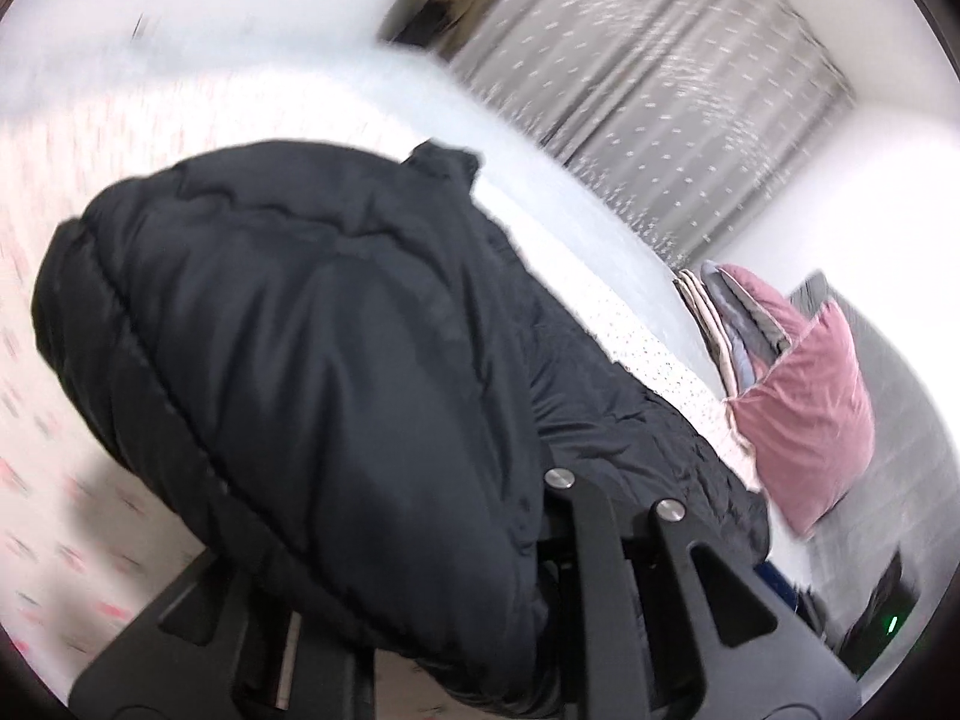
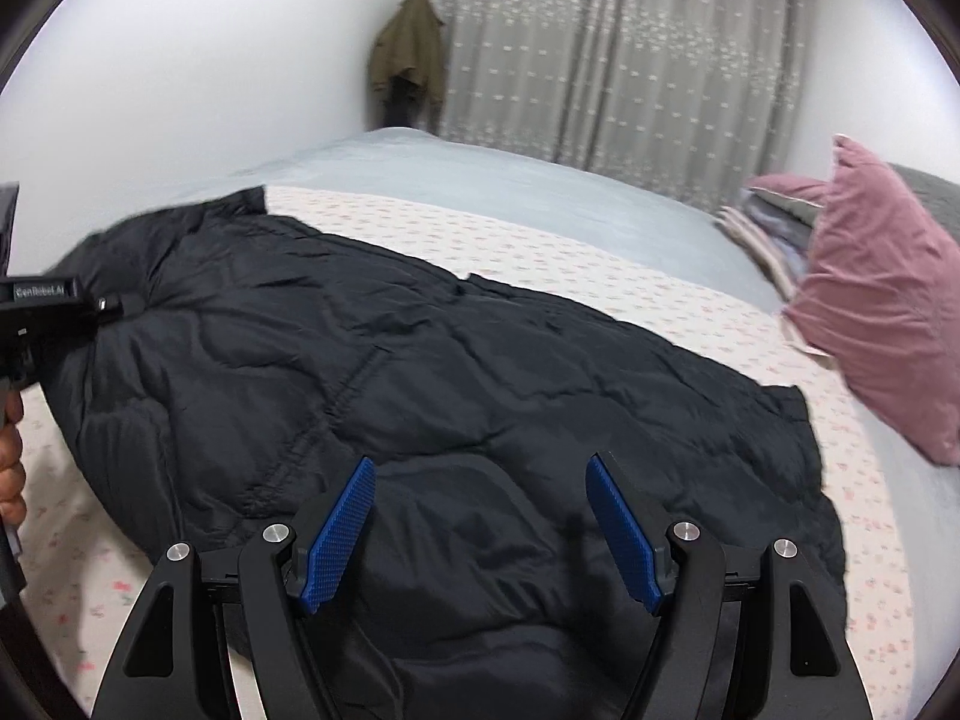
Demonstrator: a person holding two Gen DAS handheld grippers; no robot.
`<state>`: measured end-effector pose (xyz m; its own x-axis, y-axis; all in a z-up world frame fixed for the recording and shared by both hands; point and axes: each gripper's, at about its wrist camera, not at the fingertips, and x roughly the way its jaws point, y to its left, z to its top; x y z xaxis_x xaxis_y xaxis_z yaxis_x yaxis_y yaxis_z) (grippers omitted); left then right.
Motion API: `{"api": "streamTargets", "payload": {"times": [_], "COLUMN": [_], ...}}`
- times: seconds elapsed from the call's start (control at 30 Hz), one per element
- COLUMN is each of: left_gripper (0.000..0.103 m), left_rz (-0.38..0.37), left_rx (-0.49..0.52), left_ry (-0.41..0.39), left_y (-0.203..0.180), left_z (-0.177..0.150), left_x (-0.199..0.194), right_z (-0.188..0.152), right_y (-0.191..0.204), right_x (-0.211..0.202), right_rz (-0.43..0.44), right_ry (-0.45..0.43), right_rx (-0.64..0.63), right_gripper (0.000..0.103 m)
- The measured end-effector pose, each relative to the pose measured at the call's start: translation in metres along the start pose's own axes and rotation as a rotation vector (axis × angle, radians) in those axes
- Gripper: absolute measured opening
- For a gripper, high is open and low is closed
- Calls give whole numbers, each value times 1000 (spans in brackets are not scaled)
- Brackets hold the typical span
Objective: Fold large clothes
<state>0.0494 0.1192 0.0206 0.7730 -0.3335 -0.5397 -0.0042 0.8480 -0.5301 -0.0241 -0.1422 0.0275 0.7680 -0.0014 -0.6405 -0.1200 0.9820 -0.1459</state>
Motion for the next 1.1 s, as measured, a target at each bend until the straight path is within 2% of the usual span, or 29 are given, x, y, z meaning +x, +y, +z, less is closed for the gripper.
{"api": "streamTargets", "payload": {"times": [0.1, 0.17, 0.33, 0.43, 0.53, 0.67, 0.77, 0.97, 1.03, 1.1], "left_gripper": [19, 19, 19, 20, 21, 23, 27, 37, 43, 54], "left_rz": [-13, -50, -157, -210, -244, -293, -332, -387, -383, -366], "left_rx": [115, 159, 308, 423, 480, 528, 576, 758, 842, 932], "left_ry": [-74, -119, -195, -221, -231, -206, -171, -26, 41, 117], "left_y": [-15, -25, -63, -92, -112, -137, -153, -185, -194, -198], "left_z": [3, 5, -4, -12, -18, -30, -40, -78, -98, -121], "left_x": [-22, -32, -42, -42, -42, -32, -23, 3, 15, 27], "right_z": [-2, -6, -10, -11, -11, -5, -3, -20, -28, -34], "right_y": [13, 19, 23, 17, 6, -35, -85, -189, -216, -238], "right_x": [11, 25, 60, 70, 73, 65, 52, 32, 30, 28], "right_rz": [162, 256, 303, 322, 348, 416, 464, 430, 412, 389], "right_ry": [38, 90, 174, 194, 198, 230, 196, 89, 72, 70], "right_rx": [30, 55, 123, 157, 174, 253, 404, 710, 792, 848], "right_gripper": [74, 74, 74, 74, 74, 74, 74, 74, 74, 74]}}
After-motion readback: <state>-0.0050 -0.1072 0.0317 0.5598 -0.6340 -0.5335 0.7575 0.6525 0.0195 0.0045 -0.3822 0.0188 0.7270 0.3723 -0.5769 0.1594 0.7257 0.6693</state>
